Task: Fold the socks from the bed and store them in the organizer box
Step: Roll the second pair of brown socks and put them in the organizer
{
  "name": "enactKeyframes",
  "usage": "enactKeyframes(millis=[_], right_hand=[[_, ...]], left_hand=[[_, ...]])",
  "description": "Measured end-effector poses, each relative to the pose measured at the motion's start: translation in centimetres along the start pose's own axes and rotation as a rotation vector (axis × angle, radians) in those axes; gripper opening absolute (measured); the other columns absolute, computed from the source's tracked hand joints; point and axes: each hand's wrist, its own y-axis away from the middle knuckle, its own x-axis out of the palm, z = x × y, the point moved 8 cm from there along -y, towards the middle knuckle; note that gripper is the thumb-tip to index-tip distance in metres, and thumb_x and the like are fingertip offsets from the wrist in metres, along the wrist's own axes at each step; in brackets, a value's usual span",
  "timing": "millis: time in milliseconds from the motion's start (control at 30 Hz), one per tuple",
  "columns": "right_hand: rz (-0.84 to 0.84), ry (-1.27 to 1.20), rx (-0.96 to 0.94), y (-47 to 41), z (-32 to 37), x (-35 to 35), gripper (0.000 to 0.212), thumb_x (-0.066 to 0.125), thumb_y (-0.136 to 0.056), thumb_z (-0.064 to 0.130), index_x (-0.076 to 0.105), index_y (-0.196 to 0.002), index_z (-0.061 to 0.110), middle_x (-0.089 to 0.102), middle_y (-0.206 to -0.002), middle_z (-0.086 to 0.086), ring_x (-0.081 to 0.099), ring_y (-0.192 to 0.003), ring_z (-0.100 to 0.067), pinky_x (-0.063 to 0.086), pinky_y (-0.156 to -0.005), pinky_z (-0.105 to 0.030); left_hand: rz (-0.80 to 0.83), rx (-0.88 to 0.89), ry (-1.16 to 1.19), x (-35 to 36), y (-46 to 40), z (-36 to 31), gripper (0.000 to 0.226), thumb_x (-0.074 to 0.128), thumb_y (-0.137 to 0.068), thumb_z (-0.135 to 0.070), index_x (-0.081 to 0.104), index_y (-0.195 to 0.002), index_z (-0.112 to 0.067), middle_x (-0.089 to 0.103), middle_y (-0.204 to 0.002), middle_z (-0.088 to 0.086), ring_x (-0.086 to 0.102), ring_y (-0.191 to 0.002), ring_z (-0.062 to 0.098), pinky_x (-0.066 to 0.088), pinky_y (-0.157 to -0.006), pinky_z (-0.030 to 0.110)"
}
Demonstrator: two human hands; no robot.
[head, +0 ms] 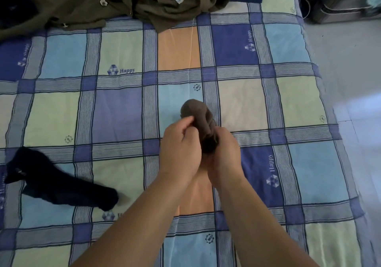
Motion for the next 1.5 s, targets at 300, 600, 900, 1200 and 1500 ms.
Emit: enactKeyframes(millis=[300,600,900,1200,1500], right_hand=[[0.214,-0.124,0.172,0.2,1.3,1.1,0.069,0.07,-0.078,0.058,0.065,-0.127,0.009,0.068,-0.126,-0.014,0.066,-0.116,-0.029,0.047,-0.104,-0.041],[-0.071,0.057,0.148,-1.6,1.4,0.0,0.061,0.088,-0.06,0.051,0.073,-0.102,0.009,0.079,-0.091,-0.006,0.076,-0.081,-0.024,0.062,-0.07,-0.036],[-0.071,-0.04,0.201,1.8,0.0,-2.6,0.043,0.082,-0.078,0.035,0.071,-0.107,0.005,0.077,-0.096,-0.015,0.076,-0.084,-0.03,0.06,-0.066,-0.037],[-0.18,0.209,0.333,17.8,0.5,-8.7,0.03,0.074,-0.086,0.021,0.067,-0.11,0.004,0.075,-0.099,-0.018,0.074,-0.088,-0.035,0.06,-0.079,-0.047],[0.017,0.809,0.445,35.7,1.4,-12.2,0.032,0.077,-0.083,0.014,0.065,-0.106,-0.005,0.076,-0.077,-0.019,0.074,-0.065,-0.033,0.06,-0.054,-0.04]], left_hand=[[0.107,0.484,-0.746,3.6,2.0,-0.2,0.066,0.054,-0.089,-0.018,0.029,-0.15,-0.02,0.02,-0.158,0.008,0.022,-0.144,0.032,0.03,-0.116,0.045],[0.275,0.543,-0.89,4.9,2.0,1.6,0.084,0.041,-0.087,-0.011,-0.009,-0.153,-0.022,-0.012,-0.163,0.005,-0.009,-0.15,0.026,0.002,-0.123,0.039],[0.357,0.561,-0.911,3.1,6.3,0.4,0.086,0.051,-0.084,-0.013,0.001,-0.153,-0.018,-0.005,-0.162,0.002,0.001,-0.149,0.024,0.01,-0.12,0.038],[0.718,0.063,-0.786,-5.7,21.0,0.9,0.047,0.05,-0.092,-0.037,0.048,-0.135,-0.018,0.051,-0.138,0.005,0.05,-0.124,0.026,0.043,-0.098,0.035],[0.602,-0.372,-0.531,-21.3,43.0,5.5,0.013,0.051,-0.094,-0.037,0.057,-0.103,-0.029,0.063,-0.118,-0.002,0.058,-0.114,0.016,0.04,-0.09,0.022]])
